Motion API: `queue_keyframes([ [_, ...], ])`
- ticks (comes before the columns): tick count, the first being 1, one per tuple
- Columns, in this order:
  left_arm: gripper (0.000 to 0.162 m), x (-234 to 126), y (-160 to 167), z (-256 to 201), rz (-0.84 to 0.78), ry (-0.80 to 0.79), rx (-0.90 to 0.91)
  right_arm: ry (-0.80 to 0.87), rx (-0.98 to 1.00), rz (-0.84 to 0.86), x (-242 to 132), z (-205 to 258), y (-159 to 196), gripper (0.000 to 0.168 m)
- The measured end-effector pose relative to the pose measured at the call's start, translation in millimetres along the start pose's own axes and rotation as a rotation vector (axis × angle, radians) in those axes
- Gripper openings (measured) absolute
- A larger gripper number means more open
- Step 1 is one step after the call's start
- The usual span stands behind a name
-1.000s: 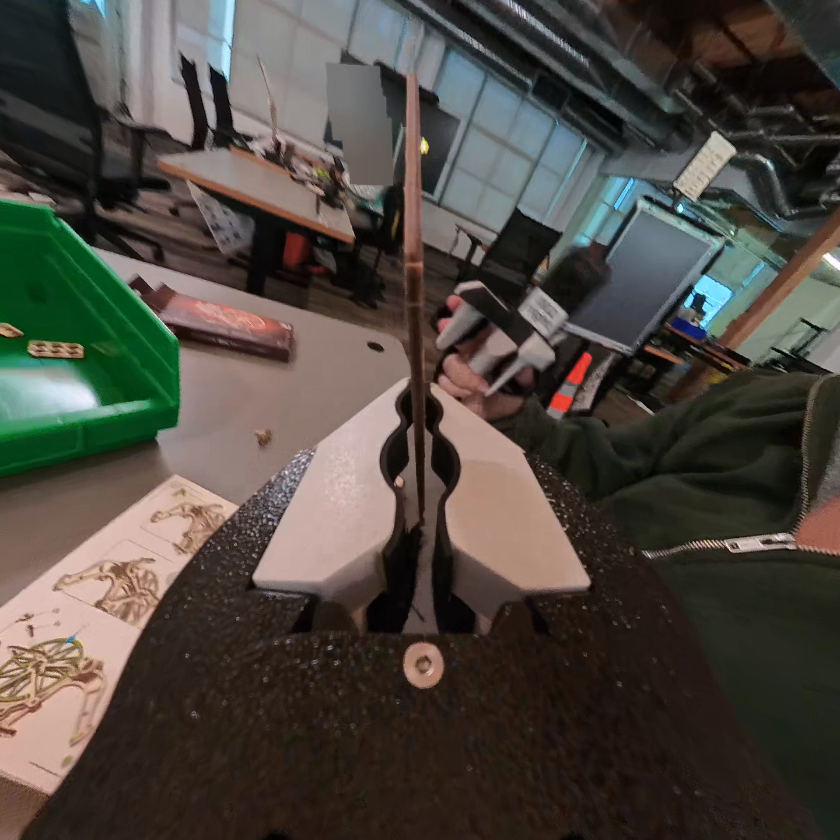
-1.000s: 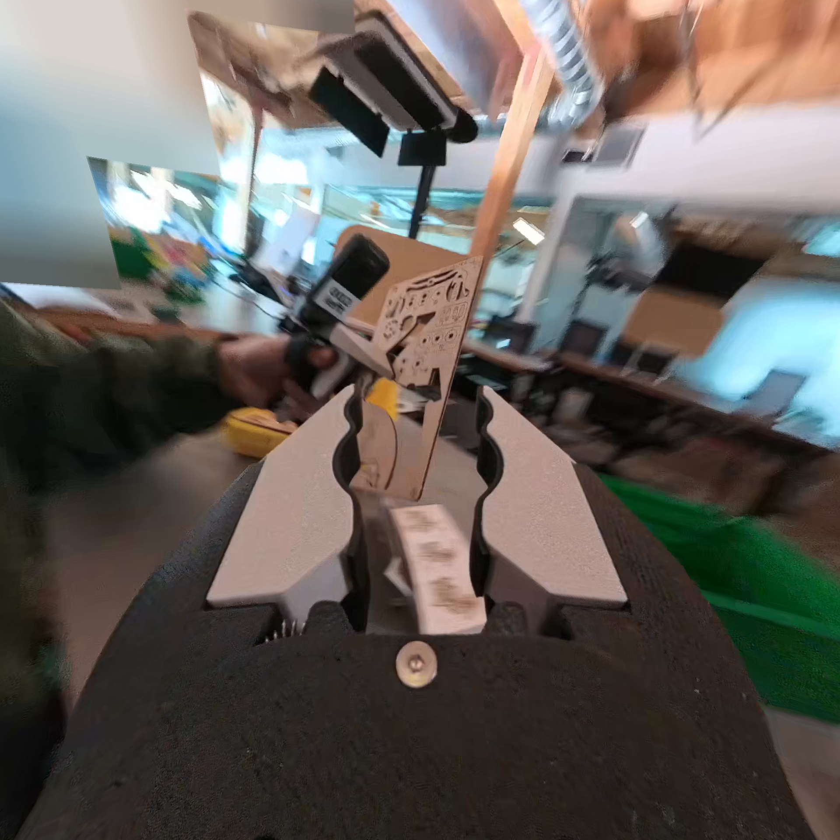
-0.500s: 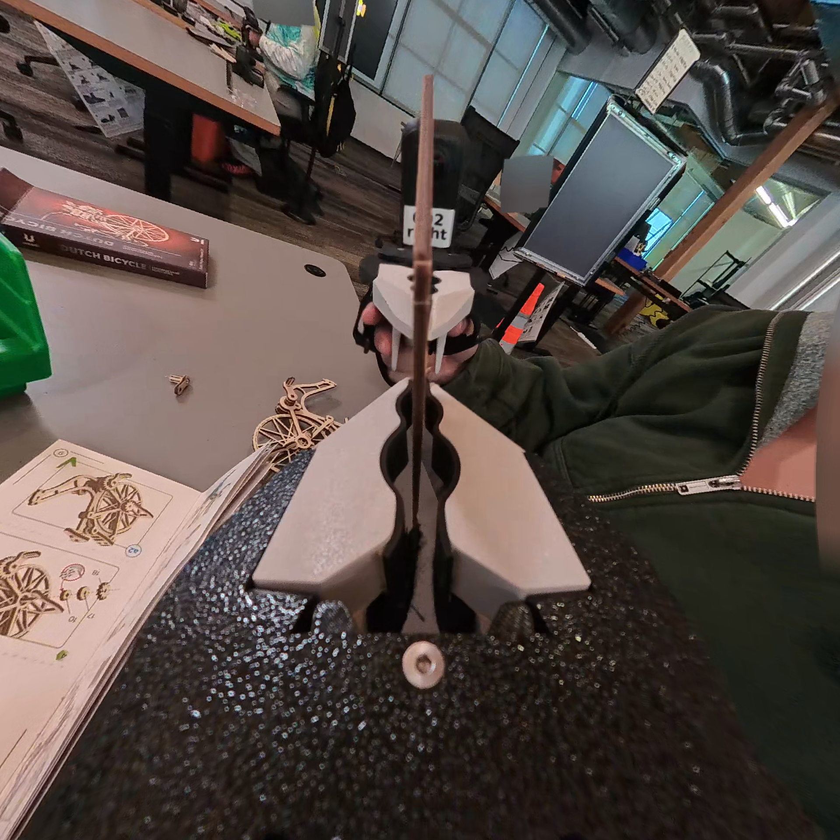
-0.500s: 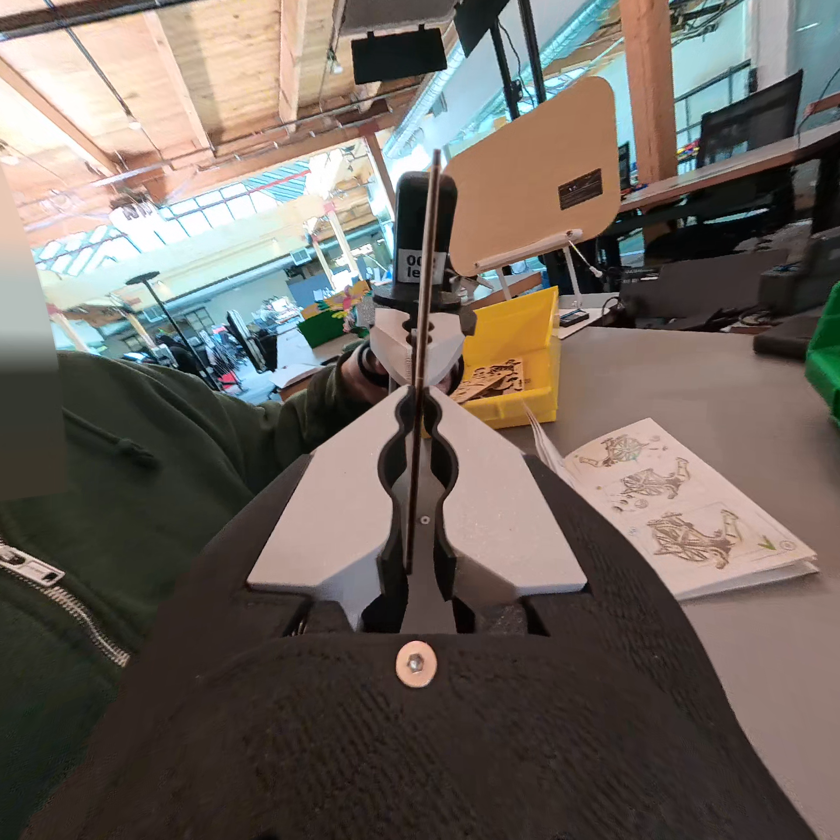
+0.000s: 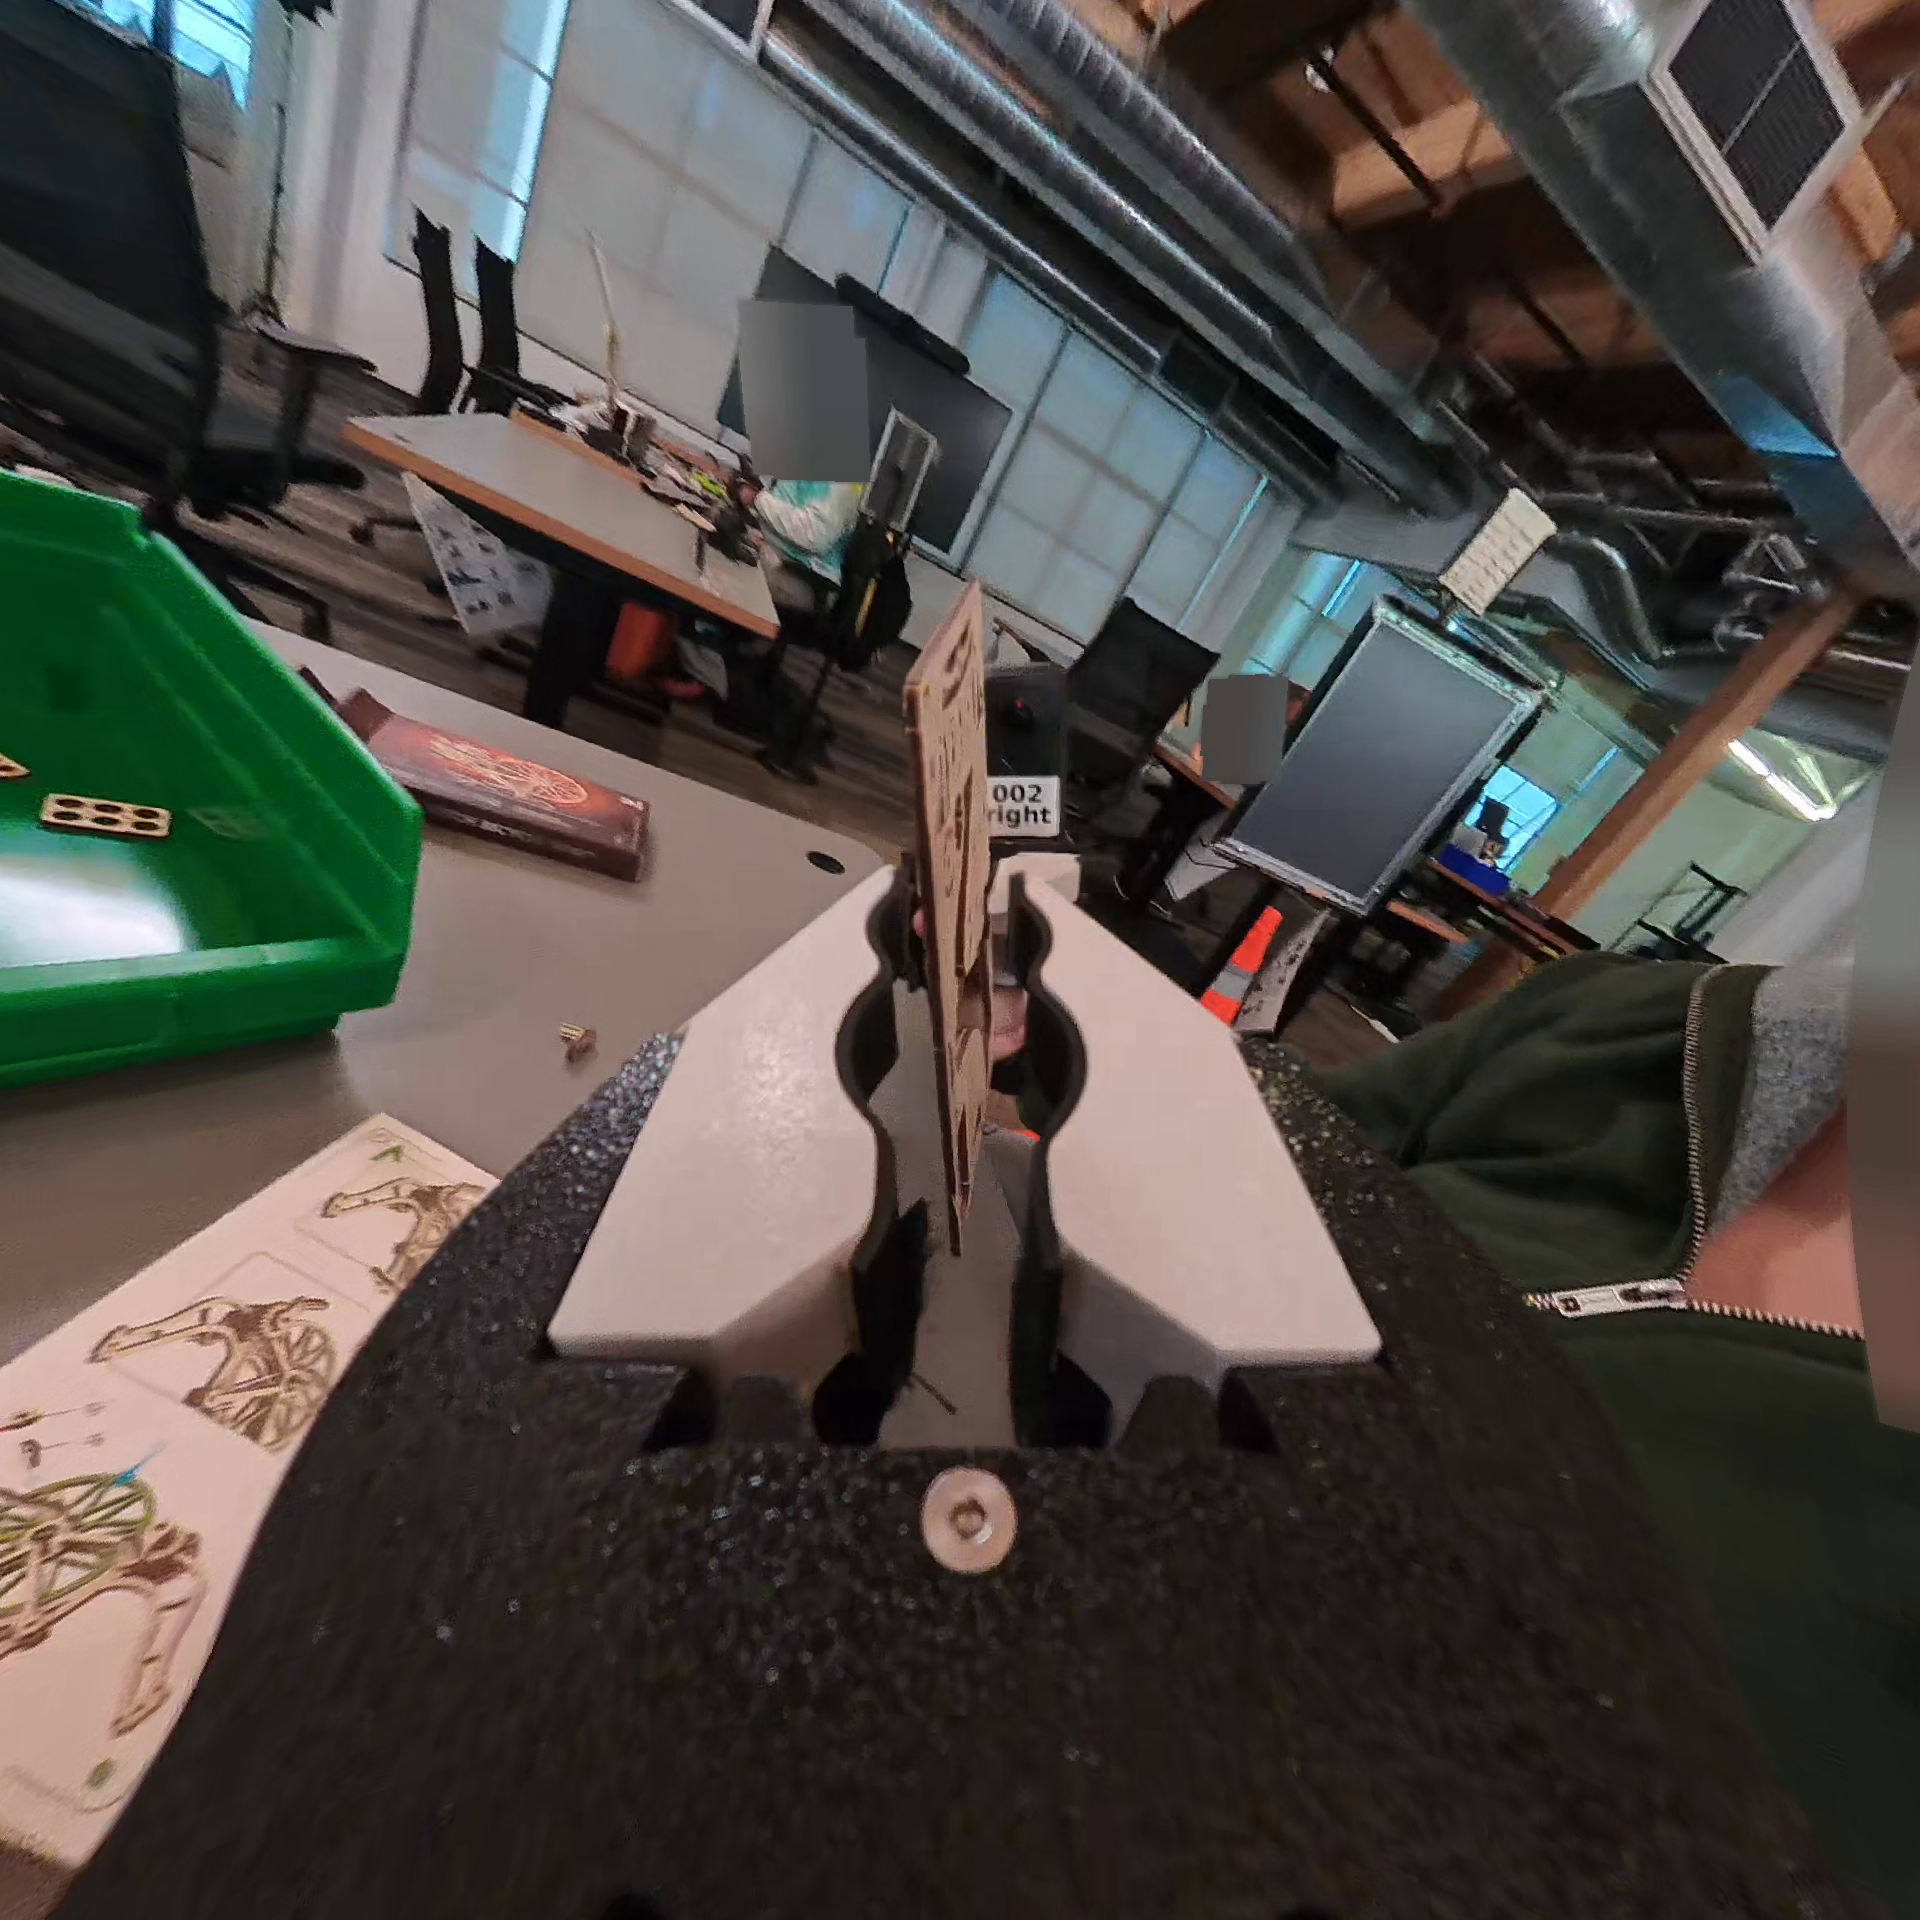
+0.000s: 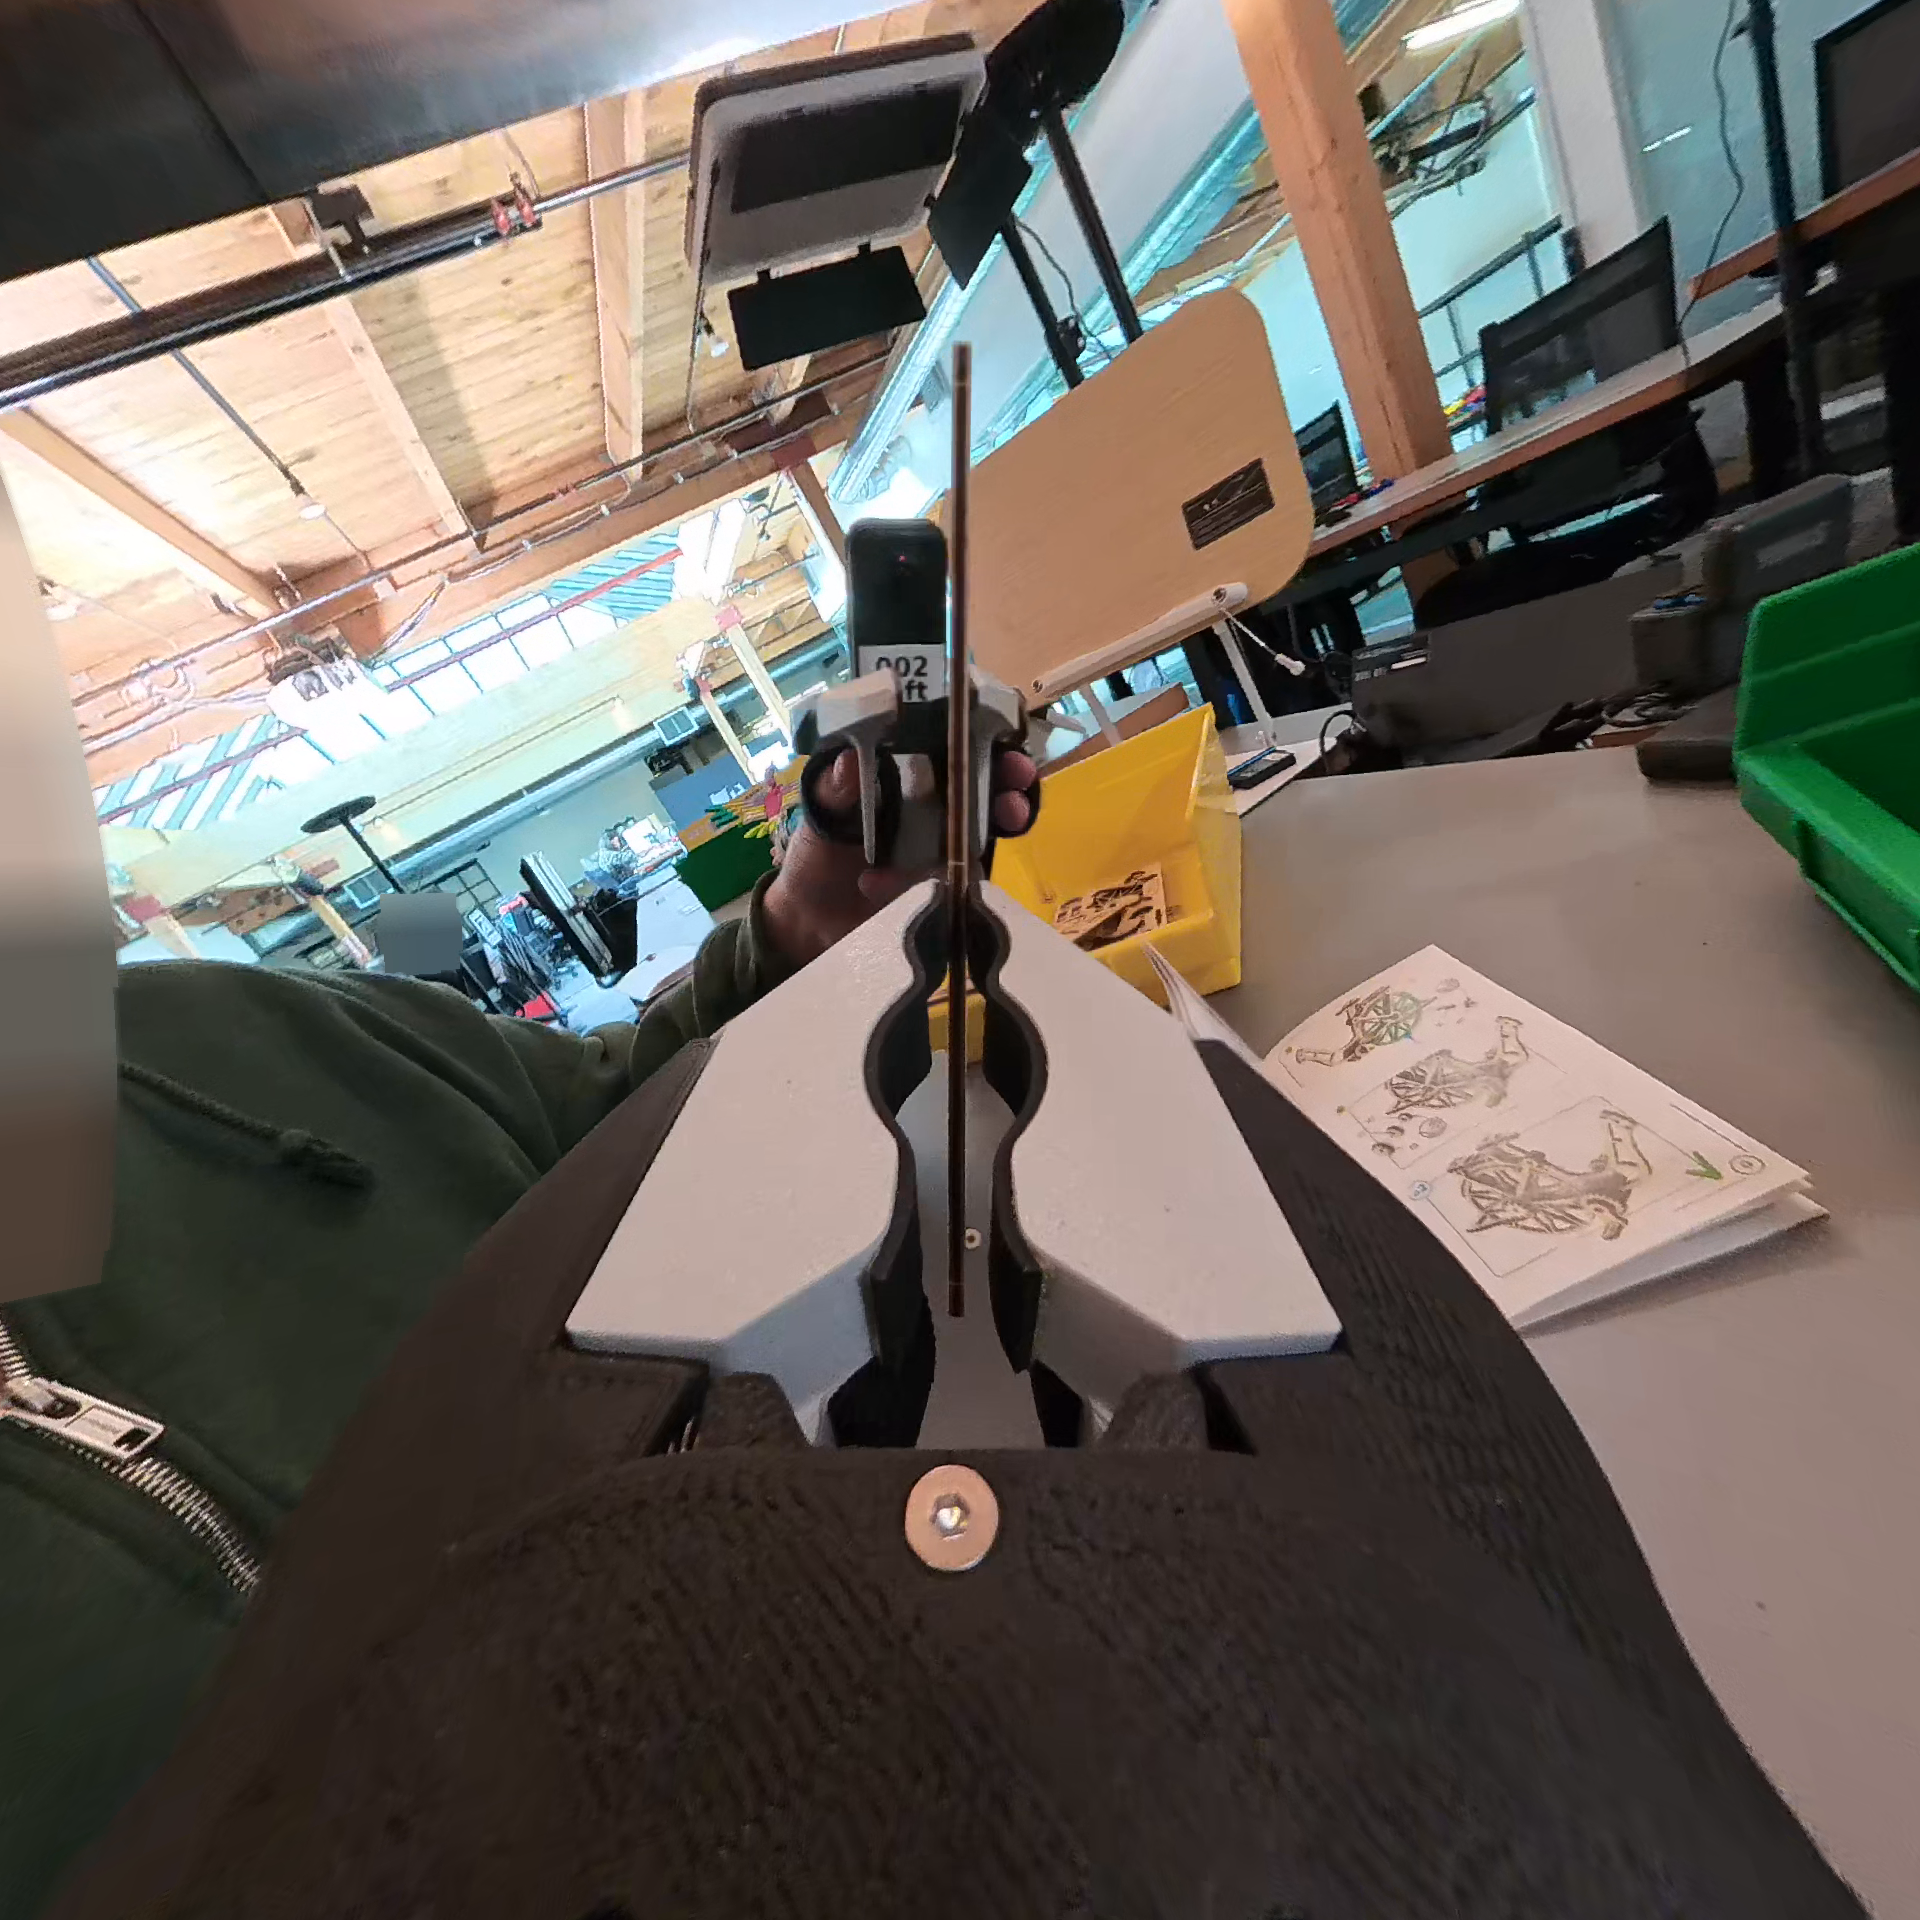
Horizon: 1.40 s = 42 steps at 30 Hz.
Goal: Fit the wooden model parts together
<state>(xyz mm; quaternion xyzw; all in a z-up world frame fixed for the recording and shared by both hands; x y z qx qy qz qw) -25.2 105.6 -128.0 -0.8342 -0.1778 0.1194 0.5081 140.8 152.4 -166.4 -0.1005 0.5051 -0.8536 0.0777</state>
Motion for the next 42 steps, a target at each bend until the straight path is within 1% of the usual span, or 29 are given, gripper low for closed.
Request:
queue_keyframes([
  [2, 0.014, -3.5, -2.5, 0.5, -0.007, -0.016, 0.008, 0.010, 0.011, -0.011, -1.9, -2.7, -0.3, 0.000],
  [10, 0.012, 0.7, 0.9, 1.5, 0.015, -0.025, 0.008, 0.021, 0.063, -0.054, -6.6, -9.8, -0.9, 0.000],
  [22, 0.010, 3.0, 3.0, 2.4, 0.028, -0.018, -0.005, 0.019, 0.066, -0.052, -6.5, -10.4, 0.2, 0.000],
  [28, 0.006, 6.3, 6.3, 1.7, 0.055, -0.008, -0.010, 0.014, 0.068, -0.055, -6.8, -9.6, -0.2, 0.000],
  [42, 0.004, 8.8, 7.7, -0.6, 0.061, 0.012, -0.018, 0.012, 0.072, -0.053, -5.9, -9.1, 0.8, 0.000],
])
Point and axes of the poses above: each gripper's, where its closed fingertips meet, x out along the fingers, y out of its underside, z = x × y across the jaws, the point moved 5 cm from there along -x, back along the fingers, and after that the axes turned 8 degrees about z, right-handed, at the moved point
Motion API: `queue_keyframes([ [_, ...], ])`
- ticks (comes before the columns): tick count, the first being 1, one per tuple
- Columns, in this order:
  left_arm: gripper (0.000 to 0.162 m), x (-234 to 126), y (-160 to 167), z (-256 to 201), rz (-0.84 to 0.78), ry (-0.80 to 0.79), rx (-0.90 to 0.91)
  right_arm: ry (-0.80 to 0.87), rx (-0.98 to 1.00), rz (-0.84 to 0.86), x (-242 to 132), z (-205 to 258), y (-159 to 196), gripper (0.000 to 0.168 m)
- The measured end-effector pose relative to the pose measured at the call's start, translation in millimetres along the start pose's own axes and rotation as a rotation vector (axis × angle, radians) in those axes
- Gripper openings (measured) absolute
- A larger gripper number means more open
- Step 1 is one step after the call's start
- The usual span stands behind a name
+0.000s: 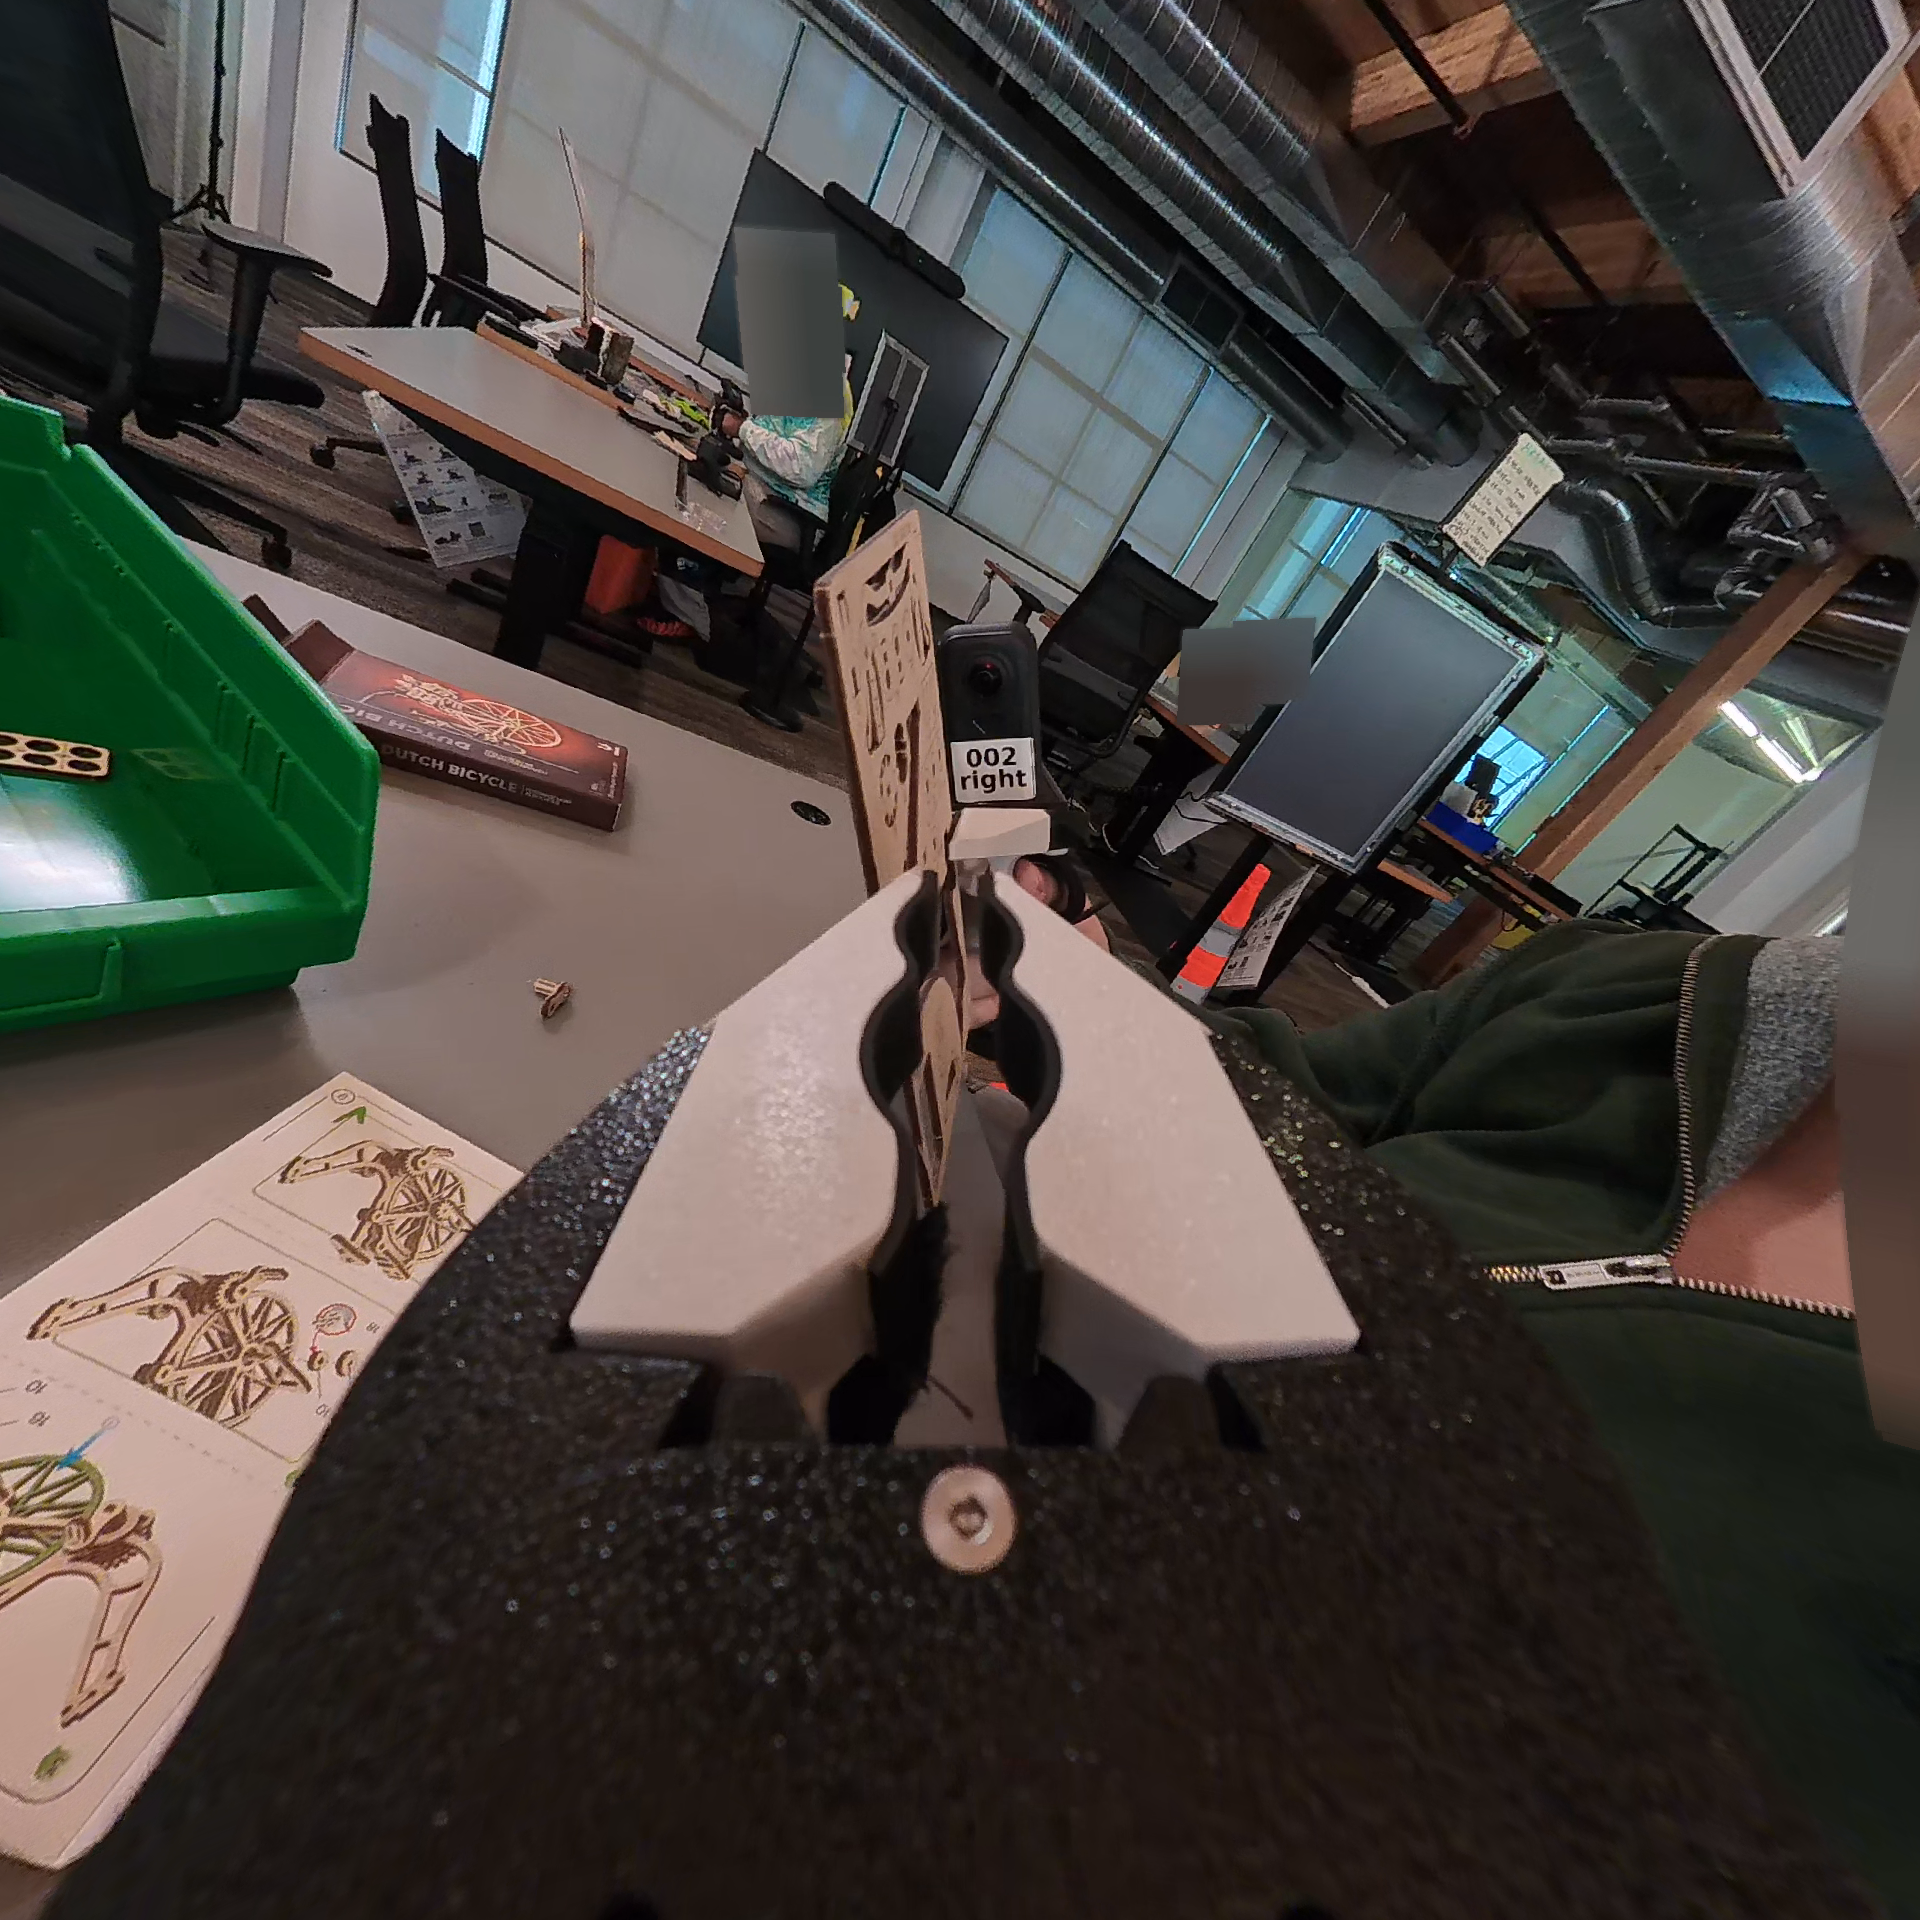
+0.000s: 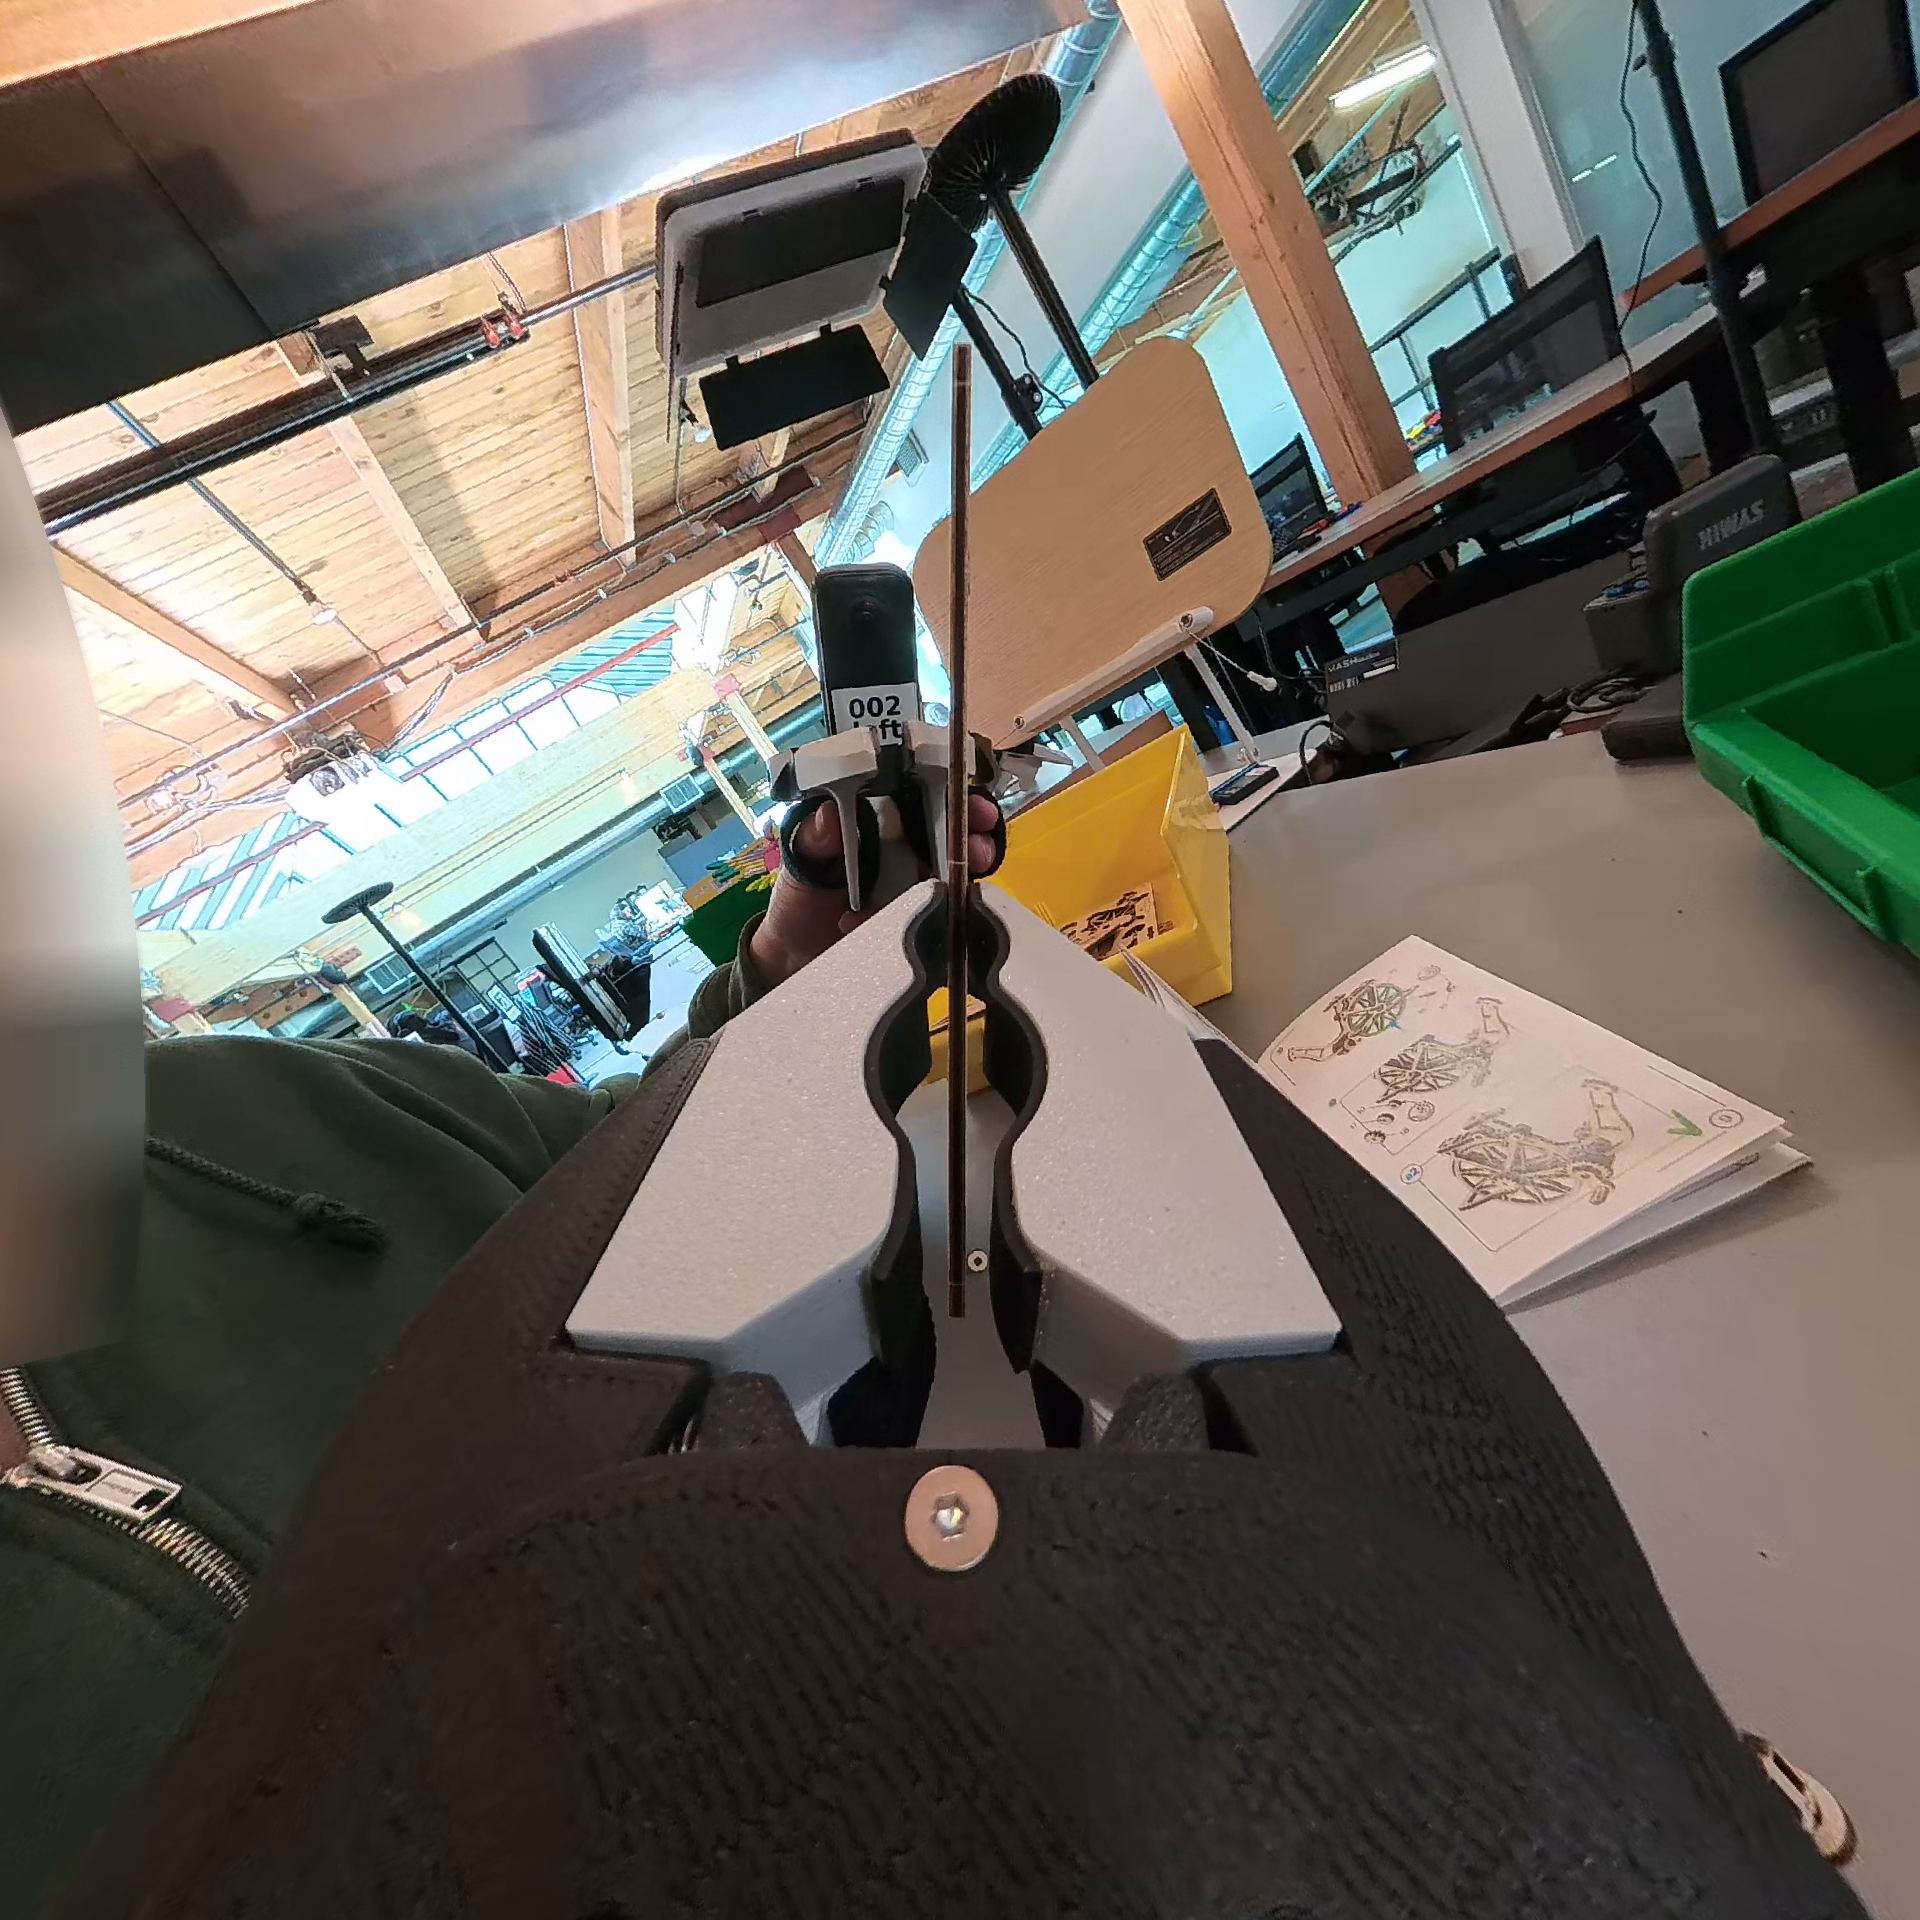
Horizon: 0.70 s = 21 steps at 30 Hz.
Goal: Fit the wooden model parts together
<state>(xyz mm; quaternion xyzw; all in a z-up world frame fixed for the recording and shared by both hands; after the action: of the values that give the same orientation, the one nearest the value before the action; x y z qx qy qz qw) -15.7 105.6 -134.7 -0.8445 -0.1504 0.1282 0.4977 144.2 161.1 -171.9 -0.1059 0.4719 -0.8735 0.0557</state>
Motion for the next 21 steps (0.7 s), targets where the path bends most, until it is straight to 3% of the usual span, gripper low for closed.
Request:
queue_keyframes([
  [21, 0.004, 1.3, 1.4, 0.1, 0.004, 0.003, -0.004, -0.006, 0.004, 0.001, 0.3, 1.3, 0.9, 0.000],
])
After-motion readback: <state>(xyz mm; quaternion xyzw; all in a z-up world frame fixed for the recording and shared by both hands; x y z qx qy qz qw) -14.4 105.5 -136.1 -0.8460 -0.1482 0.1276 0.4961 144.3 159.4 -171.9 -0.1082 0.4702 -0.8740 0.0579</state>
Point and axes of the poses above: each gripper's, where its closed fingertips meet, x out along the fingers, y out of its underside, z = x × y across the jaws, the point moved 5 cm from there along -x, back along the fingers, and after that the axes turned 8 degrees about z, right-handed, at the moved point
